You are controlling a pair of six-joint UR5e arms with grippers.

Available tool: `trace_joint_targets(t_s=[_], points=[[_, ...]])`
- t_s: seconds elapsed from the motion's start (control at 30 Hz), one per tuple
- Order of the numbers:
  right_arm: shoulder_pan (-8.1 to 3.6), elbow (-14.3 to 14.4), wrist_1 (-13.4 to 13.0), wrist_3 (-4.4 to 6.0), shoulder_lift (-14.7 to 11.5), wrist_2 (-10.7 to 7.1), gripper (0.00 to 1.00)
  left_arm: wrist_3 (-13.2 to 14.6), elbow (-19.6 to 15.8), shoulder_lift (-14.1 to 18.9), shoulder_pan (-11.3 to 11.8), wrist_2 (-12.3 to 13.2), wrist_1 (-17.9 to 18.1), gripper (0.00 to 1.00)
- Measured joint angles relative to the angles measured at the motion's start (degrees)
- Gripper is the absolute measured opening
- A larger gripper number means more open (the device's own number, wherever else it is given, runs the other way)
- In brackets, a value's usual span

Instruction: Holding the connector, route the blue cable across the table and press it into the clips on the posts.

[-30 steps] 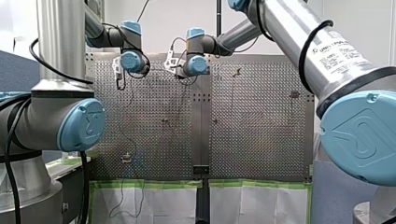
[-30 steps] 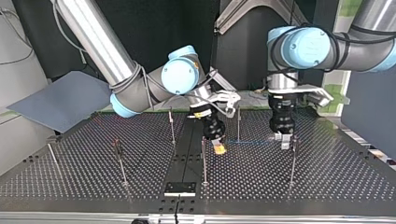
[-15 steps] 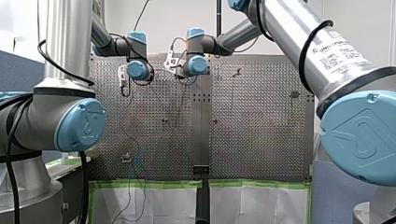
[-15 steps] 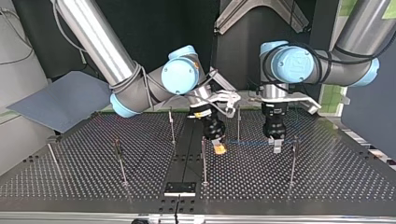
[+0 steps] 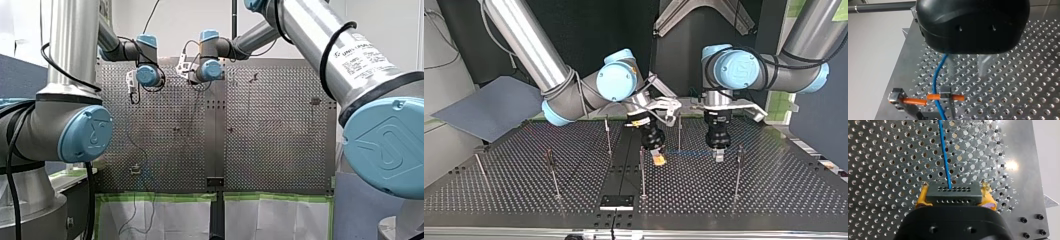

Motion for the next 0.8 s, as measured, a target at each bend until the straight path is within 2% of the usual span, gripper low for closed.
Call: trace_joint_targets(t_s=[0.03, 0.37, 0.5, 0.67, 0.8], points=[[0.0, 0.0, 0.0, 0.0, 0.0, 0.0, 0.0, -0.1, 0.0, 0.0, 0.0, -0.1, 0.0, 0.0], [0.0, 0.0, 0.1, -0.25, -0.1, 0.0, 0.0, -0.6, 0.0, 0.0, -0.1, -0.5, -0.1, 0.0], [0.1, 0.0, 0.1, -0.32, -0.1, 0.0, 0.0, -1.2, 0.0, 0.0, -0.2, -0.8, -1.4, 0.0], [0.47, 0.0, 0.8, -0.31, 0.0, -0.07, 0.0, -1.3, -1.0, 0.1, -0.7, -3.2, -2.9, 0.0], [0.74, 0.4, 1.9, -0.33, 0.0, -0.08, 0.0, -1.1, -3.0, 0.2, -1.1, -4.7, -2.4, 0.0]])
